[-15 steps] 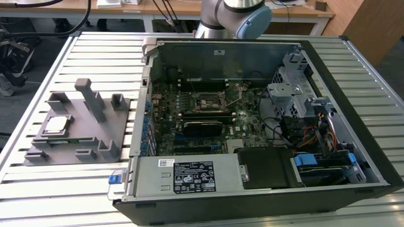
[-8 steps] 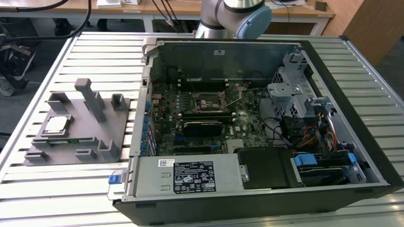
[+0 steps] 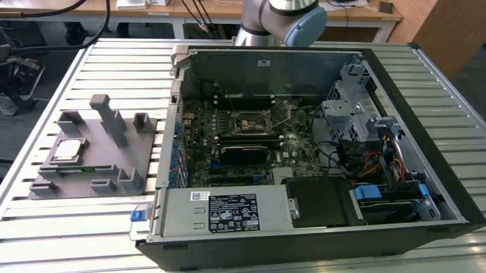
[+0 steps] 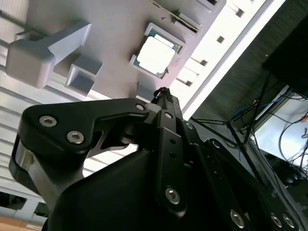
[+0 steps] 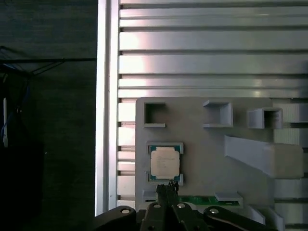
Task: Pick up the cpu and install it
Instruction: 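Pick up the cpu and move it towards the insertion slot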
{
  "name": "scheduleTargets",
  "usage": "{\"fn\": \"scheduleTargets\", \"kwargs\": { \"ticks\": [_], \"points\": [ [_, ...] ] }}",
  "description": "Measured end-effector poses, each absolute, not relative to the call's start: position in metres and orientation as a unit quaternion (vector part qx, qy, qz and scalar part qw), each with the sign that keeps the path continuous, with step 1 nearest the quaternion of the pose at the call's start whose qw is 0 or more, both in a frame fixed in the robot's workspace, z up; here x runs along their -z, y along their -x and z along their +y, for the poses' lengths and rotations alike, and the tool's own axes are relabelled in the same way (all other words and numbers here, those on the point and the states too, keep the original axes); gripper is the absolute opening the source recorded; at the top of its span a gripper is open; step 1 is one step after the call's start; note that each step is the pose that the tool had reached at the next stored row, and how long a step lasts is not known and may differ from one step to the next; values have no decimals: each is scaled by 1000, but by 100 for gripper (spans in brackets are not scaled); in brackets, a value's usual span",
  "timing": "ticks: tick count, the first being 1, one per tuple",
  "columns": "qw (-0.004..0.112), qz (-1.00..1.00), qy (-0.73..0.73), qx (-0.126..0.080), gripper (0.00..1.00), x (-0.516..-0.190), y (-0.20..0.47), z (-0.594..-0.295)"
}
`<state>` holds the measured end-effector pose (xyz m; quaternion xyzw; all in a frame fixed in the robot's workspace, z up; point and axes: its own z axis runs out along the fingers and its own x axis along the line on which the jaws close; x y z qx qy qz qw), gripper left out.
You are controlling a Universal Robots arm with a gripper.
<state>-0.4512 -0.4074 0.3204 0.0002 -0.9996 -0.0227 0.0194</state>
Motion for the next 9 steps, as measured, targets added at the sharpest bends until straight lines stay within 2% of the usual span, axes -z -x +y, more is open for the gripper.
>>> {"fn": "scheduleTargets", "kwargs": {
  "ticks": [5,6,7,9],
  "points": [
    [20,-999,-16,22,11,-312,451,-407],
    [19,-999,-17,22,17,-310,451,-407],
    [19,-999,-17,23,17,-308,451,-407],
    [19,-999,-17,22,29,-305,451,-407]
  ]
}}
